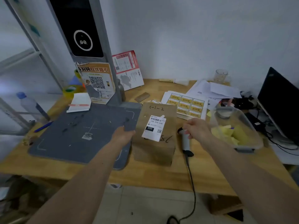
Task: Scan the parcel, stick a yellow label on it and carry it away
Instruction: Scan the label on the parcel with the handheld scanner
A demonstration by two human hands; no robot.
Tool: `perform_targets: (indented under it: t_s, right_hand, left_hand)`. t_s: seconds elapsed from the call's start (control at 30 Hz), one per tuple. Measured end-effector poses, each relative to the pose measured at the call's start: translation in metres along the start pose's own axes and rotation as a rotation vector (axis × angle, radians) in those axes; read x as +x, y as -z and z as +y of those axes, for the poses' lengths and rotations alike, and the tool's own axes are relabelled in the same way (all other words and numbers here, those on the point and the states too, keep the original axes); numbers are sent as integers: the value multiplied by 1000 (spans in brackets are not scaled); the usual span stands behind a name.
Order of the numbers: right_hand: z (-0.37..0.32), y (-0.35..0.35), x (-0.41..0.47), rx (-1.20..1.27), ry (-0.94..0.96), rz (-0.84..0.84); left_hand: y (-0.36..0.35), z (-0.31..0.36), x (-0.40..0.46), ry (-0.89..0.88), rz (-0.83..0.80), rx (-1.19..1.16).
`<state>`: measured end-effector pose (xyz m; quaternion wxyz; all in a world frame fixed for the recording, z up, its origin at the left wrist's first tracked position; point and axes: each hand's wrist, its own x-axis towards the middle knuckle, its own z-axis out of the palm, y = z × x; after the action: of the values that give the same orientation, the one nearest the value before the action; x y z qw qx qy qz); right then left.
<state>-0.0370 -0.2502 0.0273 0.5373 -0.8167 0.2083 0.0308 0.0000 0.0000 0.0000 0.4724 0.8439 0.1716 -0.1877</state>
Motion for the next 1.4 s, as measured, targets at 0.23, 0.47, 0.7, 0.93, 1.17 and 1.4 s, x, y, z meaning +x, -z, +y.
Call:
perform_targets:
  t_s: [0.23,0.47,0.7,0.93,1.17,1.4]
  right_hand:
    - [29,-33,56,61,-208,-111]
    - [30,-40,103,249,-208,-90]
    - [66,-41,130,-126,-210,334]
    - [139,-63,140,-246,-503,76]
    - [122,-65,140,-7,-441,85]
    - [28,-26,125,172,-236,229]
  left_hand:
    - [-30,4,60,81,-22,-89]
    - [-48,19,87,-34,-82,-120]
    - [-59,17,114,-6,-240,-108]
    - [-60,2,124,104,-336,-222]
    - [-62,-1,124,138,-303,-268]
    - [-61,5,124,168,-353,-318]
